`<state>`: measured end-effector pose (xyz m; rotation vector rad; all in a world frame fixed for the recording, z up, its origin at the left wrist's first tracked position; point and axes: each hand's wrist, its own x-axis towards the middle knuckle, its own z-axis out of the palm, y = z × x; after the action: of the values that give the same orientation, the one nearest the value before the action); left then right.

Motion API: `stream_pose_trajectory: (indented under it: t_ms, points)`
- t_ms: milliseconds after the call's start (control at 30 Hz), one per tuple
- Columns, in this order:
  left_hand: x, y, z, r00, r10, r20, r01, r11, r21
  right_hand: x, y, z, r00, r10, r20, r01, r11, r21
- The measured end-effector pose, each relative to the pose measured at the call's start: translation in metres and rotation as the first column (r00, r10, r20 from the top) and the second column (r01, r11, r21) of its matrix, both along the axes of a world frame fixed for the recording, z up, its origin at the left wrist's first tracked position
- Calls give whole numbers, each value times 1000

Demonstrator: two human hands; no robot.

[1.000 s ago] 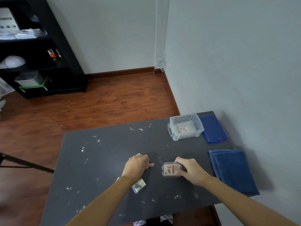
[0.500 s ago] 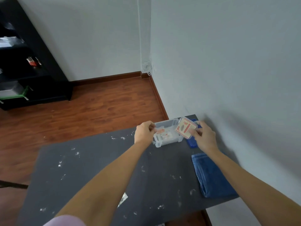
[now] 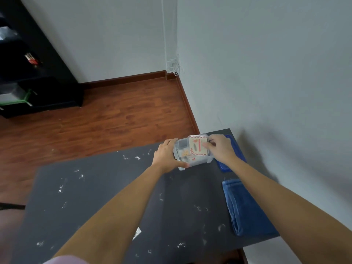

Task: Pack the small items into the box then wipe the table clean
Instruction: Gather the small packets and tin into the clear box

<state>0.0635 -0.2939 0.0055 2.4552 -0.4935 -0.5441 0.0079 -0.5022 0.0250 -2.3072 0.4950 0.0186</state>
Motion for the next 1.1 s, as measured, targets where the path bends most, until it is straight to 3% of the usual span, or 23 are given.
stream_pose_trajectory:
  t_ms: [100, 200, 433, 533, 633, 700, 800, 933, 1100]
  points:
    - [0, 1, -3, 1000, 11, 21, -11, 1000, 14, 18, 9, -10, 983, 103, -155, -116, 990, -76]
    - [1, 2, -5, 1000, 20, 21, -20, 1000, 12, 29, 18, -19, 964, 68, -259, -114, 980, -164]
    - [-1, 7, -2, 999, -9, 52, 6, 998, 65, 34, 33, -22, 965, -26, -262, -68, 937, -343]
    - [-5, 6, 6, 996, -84, -6, 84, 996, 22, 25, 27, -15, 986, -19, -165, -33, 951, -307]
    - [-10, 35, 23, 996, 4, -92, -22, 981, -195, 2, 36, -3, 990, 80, 113, -53, 973, -226]
    - [-14, 75, 29, 993, 87, -81, -102, 972, -210, -19, 56, 4, 957, 196, 214, -156, 969, -192]
    - [-31, 150, 27, 980, 201, -15, -201, 976, -82, -45, 95, 3, 918, 349, 190, -326, 935, -138]
    - [-76, 229, 14, 942, 329, -62, -317, 936, 151, -55, 151, -16, 882, 471, 16, -467, 879, -94]
    - [-125, 259, -10, 935, 349, -64, -297, 869, 396, -41, 213, -37, 804, 584, -111, -595, 792, -140]
